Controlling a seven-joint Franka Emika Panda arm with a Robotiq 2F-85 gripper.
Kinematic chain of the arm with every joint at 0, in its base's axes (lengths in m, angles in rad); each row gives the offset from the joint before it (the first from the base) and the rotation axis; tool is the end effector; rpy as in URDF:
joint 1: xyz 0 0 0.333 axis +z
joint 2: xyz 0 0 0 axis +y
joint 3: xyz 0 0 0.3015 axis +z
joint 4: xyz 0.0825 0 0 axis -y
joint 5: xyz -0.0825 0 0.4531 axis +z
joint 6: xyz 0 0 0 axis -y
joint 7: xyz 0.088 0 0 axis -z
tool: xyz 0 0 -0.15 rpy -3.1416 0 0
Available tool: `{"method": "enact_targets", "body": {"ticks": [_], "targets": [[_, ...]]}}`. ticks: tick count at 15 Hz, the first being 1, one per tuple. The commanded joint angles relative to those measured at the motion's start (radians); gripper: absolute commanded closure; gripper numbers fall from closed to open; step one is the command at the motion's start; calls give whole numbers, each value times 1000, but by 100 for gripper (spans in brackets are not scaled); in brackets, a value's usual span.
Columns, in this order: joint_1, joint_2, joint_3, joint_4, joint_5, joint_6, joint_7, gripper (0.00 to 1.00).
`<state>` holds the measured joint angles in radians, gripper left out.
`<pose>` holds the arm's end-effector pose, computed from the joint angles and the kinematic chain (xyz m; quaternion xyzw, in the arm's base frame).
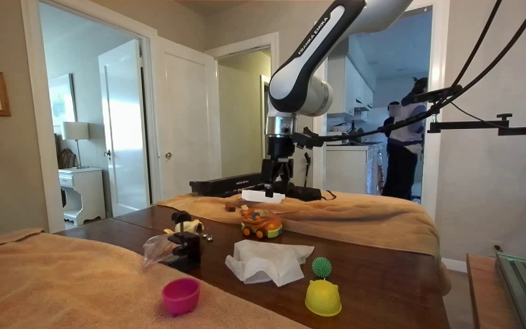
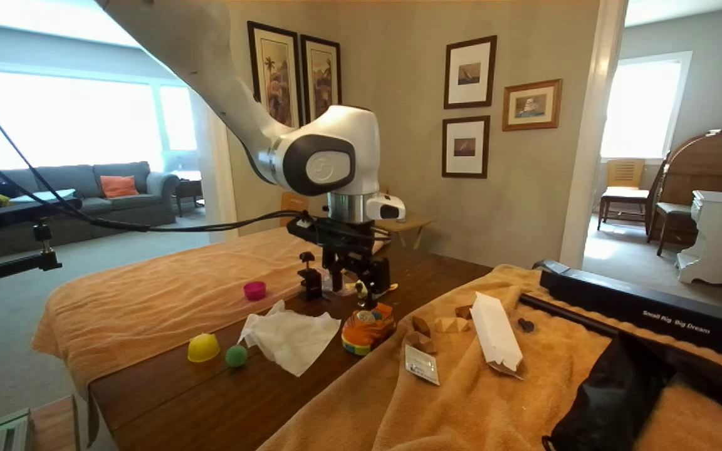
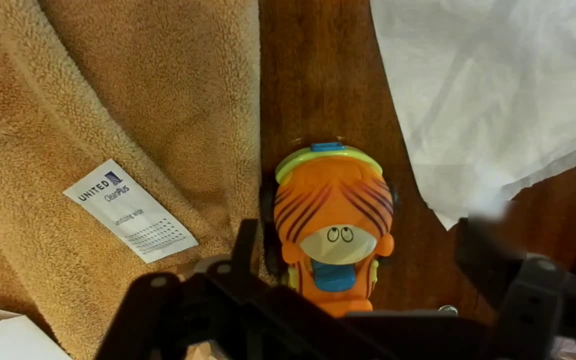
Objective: Move the toy car on the table
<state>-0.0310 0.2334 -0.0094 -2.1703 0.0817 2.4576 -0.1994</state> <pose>0.6115 -0.0227 0.1825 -0.9981 -0.0486 -0.0298 0.0222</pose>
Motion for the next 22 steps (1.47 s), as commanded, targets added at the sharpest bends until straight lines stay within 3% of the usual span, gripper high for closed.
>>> {"method": "enact_targets", "body": {"ticks": [1,8,10,11,14,22], "targets": [[-4,55,3,55,-38,-11,-4,0],[-4,97,20,90,-39,-2,-15,0],[24,95,7,103,-67,7,78,0],[-3,80,21,69,-30,5,16,0],[8,80,21,84,-38,5,44,0],[-46,122,42,99,-30,96,-183,0]]}}
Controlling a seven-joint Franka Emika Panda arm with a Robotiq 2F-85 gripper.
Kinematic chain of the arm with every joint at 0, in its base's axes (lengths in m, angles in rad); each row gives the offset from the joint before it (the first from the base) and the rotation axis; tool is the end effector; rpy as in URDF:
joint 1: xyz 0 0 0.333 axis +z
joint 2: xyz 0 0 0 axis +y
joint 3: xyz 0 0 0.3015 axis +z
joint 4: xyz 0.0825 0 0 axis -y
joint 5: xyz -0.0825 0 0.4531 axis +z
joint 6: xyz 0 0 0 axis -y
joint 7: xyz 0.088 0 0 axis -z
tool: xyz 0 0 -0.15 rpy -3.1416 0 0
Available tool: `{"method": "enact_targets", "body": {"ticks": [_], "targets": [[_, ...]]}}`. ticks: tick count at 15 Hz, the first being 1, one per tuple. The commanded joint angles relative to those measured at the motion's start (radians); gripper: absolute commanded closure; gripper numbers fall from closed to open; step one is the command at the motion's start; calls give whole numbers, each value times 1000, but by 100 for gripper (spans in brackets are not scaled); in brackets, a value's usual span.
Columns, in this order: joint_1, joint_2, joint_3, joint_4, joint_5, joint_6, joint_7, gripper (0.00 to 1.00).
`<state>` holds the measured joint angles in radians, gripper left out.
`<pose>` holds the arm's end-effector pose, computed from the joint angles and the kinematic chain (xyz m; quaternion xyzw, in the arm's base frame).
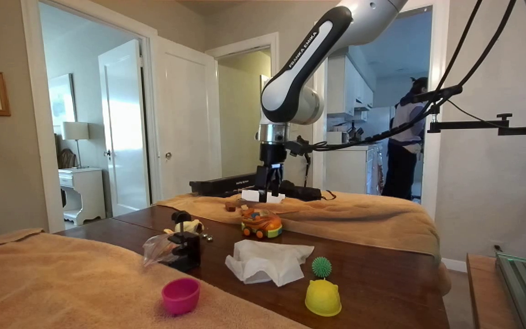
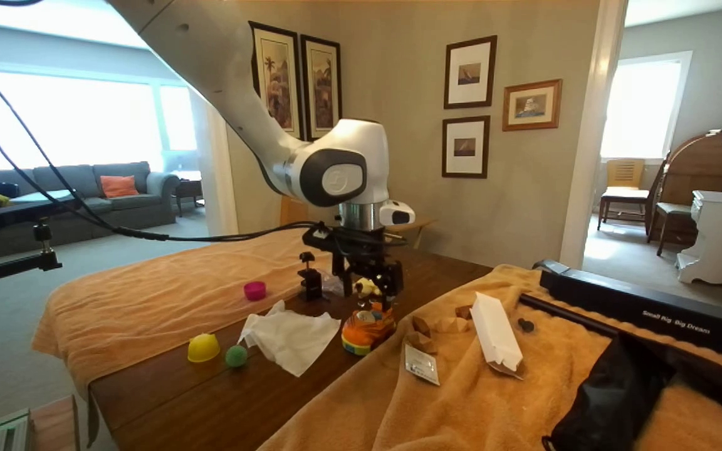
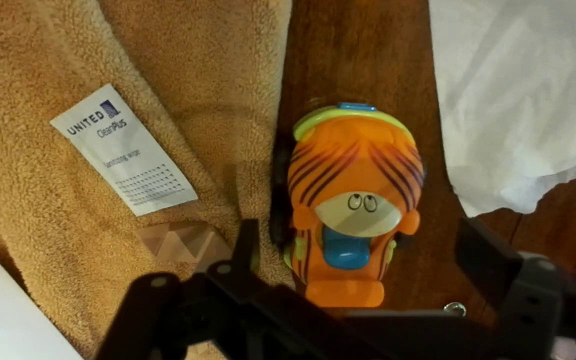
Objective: Move the toy car on the table
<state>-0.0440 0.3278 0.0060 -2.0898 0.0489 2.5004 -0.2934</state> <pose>0.6368 -0.0232 0.1649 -0.9931 -0.1082 -0.0435 0.0093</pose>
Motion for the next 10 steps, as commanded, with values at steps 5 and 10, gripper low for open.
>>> {"method": "enact_targets", "body": {"ticks": [5,10], "targets": [[-76,84,80,20,80,159,-117,0],[-91,117,109,25,112,177,-84,0]]}}
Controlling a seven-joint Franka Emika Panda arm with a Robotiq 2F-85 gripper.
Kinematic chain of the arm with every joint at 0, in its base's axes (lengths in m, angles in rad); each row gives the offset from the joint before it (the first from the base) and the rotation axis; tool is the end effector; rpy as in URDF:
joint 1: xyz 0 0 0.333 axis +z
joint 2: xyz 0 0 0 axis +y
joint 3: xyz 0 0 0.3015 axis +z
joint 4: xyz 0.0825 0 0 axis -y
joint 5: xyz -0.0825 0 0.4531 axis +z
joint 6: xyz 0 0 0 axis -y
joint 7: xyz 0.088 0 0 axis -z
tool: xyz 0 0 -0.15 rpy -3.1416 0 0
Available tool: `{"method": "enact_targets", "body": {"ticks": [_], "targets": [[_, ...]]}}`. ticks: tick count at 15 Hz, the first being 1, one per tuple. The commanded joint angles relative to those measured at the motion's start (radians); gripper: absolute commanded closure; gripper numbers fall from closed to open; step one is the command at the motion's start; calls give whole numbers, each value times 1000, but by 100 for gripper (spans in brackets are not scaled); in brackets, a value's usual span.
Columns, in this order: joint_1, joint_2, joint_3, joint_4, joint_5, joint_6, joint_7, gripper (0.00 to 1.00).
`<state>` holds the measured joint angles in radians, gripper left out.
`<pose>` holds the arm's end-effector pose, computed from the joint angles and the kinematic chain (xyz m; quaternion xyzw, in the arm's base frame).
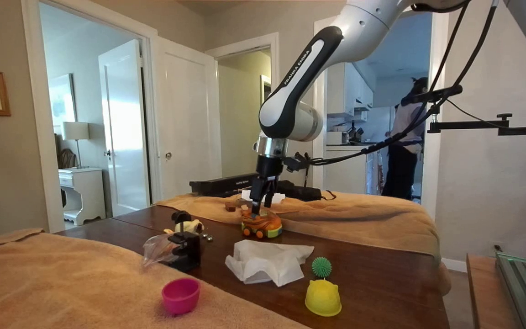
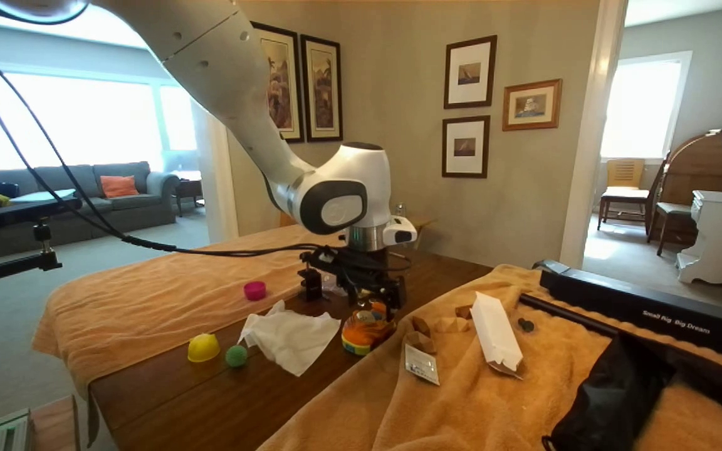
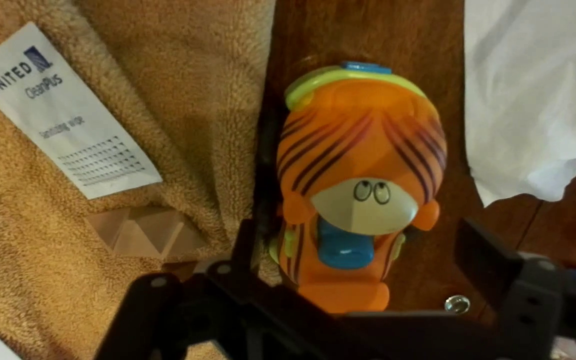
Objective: Move the toy car on the table
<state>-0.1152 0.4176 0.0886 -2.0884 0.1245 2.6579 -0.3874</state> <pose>0.6428 -0.0155 0.1255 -0.9884 -0.1215 -0.0845 0.0340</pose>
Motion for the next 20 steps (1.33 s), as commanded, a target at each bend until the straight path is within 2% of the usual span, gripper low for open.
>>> {"method": "enact_targets", "body": {"ticks": [1,9,20], "targets": [[-20,29,27,22,33,27,14,0],[-7,45,12,41,6,38,44,0],[22,104,-19,114,-39,-15,114,0]]}}
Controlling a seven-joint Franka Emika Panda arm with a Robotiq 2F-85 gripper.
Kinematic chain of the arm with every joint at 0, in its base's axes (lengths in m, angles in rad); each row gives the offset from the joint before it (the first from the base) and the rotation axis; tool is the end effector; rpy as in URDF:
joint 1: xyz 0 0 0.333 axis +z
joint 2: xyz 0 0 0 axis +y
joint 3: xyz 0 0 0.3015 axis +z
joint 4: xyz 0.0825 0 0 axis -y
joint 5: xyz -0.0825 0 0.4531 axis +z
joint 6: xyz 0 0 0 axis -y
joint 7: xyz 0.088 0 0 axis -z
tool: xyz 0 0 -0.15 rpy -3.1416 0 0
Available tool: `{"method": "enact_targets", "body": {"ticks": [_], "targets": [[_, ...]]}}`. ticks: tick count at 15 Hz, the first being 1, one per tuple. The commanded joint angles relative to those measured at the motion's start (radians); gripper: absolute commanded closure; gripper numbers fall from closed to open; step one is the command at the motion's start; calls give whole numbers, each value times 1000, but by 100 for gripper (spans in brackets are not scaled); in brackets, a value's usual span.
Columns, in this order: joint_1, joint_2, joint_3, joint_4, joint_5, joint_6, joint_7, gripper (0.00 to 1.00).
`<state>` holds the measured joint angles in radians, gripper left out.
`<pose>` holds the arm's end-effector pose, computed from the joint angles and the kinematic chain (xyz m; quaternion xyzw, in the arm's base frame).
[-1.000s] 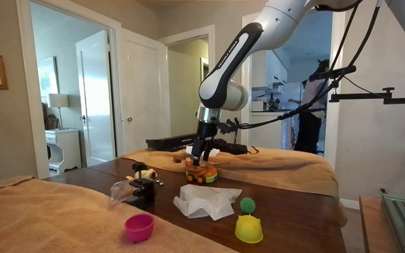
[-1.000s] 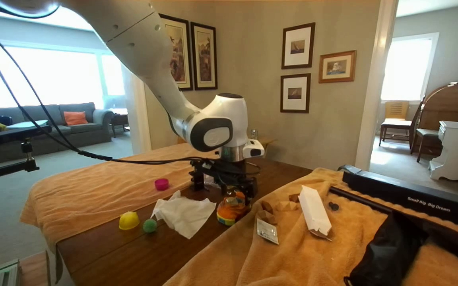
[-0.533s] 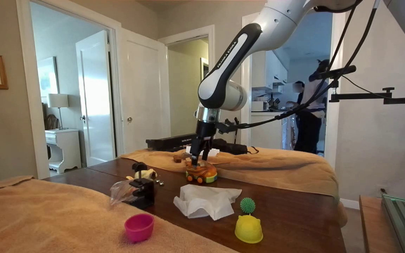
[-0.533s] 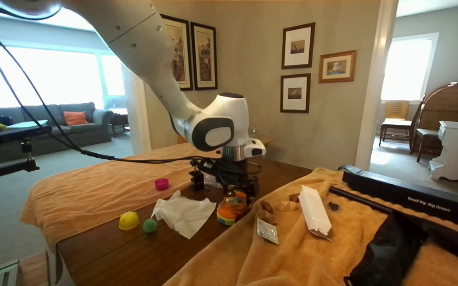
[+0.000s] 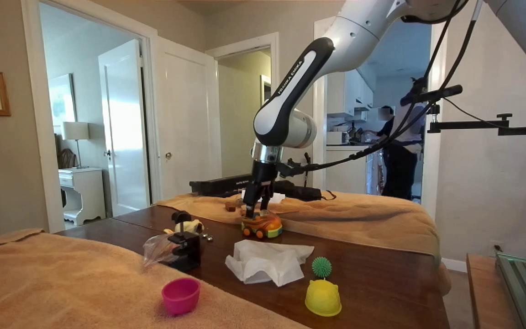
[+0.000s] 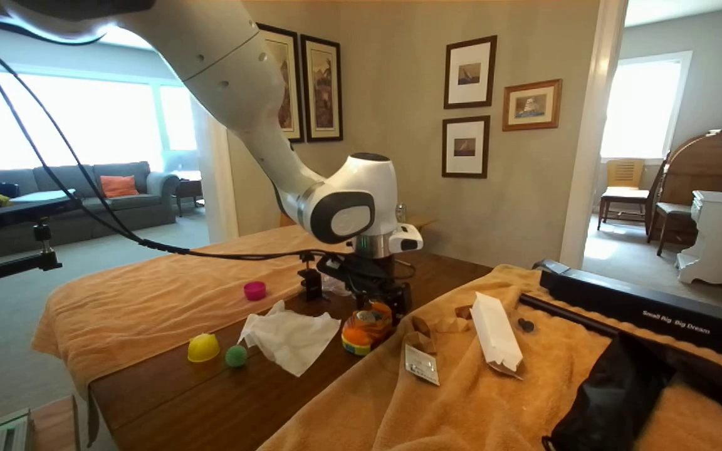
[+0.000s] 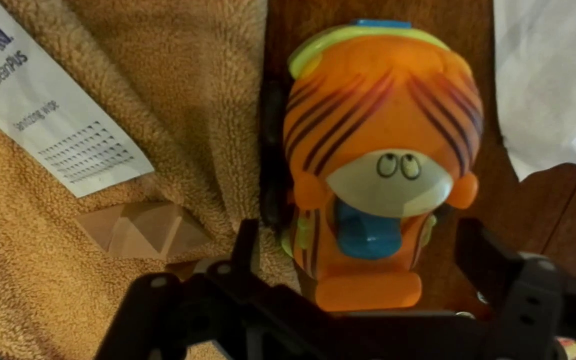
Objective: Move the toy car on the table
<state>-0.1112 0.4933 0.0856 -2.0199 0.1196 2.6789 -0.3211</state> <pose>0.6602 -0.0160 0.1091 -0.9913 -0.0891 -0.0901 0.0358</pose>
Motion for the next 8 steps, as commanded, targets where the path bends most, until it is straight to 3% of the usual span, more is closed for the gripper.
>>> {"method": "enact_targets", "body": {"ticks": [1,6,7,8], "targets": [[21,33,-18,51,-36,-45,51,0],[26,48,-22,68,-37,-71,56,0],[28,49,-25,71,-39,-76,59,25],[29,51,-26,74,-40,-80,60,26]]}}
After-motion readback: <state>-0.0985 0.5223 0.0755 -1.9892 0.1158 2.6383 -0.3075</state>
